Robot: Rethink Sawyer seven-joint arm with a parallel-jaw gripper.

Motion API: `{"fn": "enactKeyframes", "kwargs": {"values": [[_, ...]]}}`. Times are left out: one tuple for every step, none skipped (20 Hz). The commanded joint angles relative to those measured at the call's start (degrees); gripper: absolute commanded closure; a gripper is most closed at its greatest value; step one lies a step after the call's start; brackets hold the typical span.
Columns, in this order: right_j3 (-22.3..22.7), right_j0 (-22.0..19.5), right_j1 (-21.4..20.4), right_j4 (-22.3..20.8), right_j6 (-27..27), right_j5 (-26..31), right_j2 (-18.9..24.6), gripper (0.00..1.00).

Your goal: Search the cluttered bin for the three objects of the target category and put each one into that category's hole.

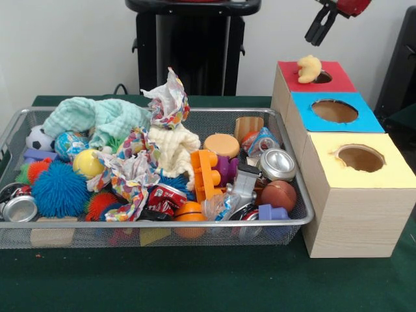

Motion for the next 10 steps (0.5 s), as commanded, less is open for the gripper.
{"fn": "enactKeyframes", "kwargs": {"values": [[4.6, -2.2, 2.3, 0.9, 12.8, -3.2, 10.3, 1.00], [4.7, -2.3, 2.3, 1.0, 12.9, -3.6, 10.6, 1.00], [4.8, -2.3, 2.2, 1.0, 13.0, -3.7, 10.7, 1.00], [4.9, -2.3, 2.2, 1.1, 13.1, -3.8, 10.9, 1.00], [5.1, -2.5, 2.1, 1.4, 13.3, -3.9, 11.3, 1.00], [5.2, -2.6, 2.0, 1.5, 13.3, -3.8, 11.5, 1.00], [5.5, -3.0, 2.0, 1.6, 13.1, -4.6, 12.0, 1.00], [5.8, -3.1, 2.1, 1.7, 13.1, -5.3, 12.4, 1.00], [5.9, -3.5, 2.0, 1.7, 12.8, -6.0, 12.6, 1.00], [5.9, -3.5, 2.3, 1.7, 12.9, -6.5, 12.9, 1.00]]}}
